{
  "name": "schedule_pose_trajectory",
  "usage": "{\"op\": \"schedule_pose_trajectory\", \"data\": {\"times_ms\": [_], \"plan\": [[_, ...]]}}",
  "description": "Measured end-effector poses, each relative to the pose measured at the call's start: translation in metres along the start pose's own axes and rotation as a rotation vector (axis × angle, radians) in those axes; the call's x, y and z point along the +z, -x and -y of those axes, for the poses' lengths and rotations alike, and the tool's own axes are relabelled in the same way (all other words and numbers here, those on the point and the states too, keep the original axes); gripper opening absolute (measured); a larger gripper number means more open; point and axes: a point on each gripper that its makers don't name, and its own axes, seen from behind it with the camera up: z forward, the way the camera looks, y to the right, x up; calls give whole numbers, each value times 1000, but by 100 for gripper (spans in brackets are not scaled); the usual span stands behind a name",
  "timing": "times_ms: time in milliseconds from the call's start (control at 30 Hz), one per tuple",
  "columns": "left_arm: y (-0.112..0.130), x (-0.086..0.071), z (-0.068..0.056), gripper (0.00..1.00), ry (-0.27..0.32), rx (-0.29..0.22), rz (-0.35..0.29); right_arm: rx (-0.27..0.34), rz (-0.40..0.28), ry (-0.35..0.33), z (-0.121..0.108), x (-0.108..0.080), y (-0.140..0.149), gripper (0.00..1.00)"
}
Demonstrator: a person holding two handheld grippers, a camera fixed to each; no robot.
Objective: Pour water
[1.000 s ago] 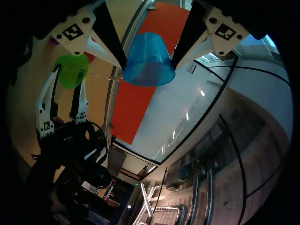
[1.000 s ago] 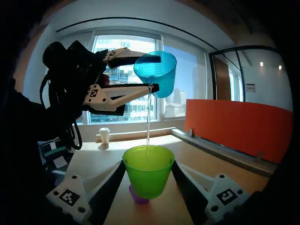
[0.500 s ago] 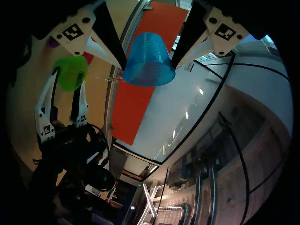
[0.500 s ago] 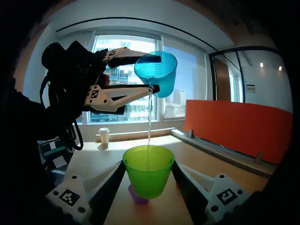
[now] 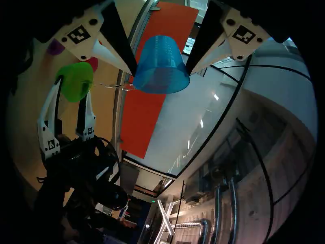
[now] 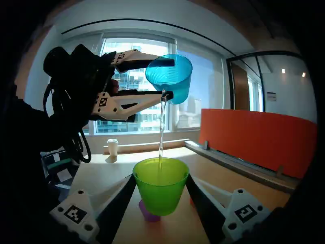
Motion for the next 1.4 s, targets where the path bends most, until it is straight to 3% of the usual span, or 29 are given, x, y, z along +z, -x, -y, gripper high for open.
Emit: {"op": "schedule_pose_trajectory", "data": {"times_ms": [1400], "plan": [[-10, 7, 0, 85, 8, 133, 0, 3, -8, 12, -5, -1, 3, 90]]}}
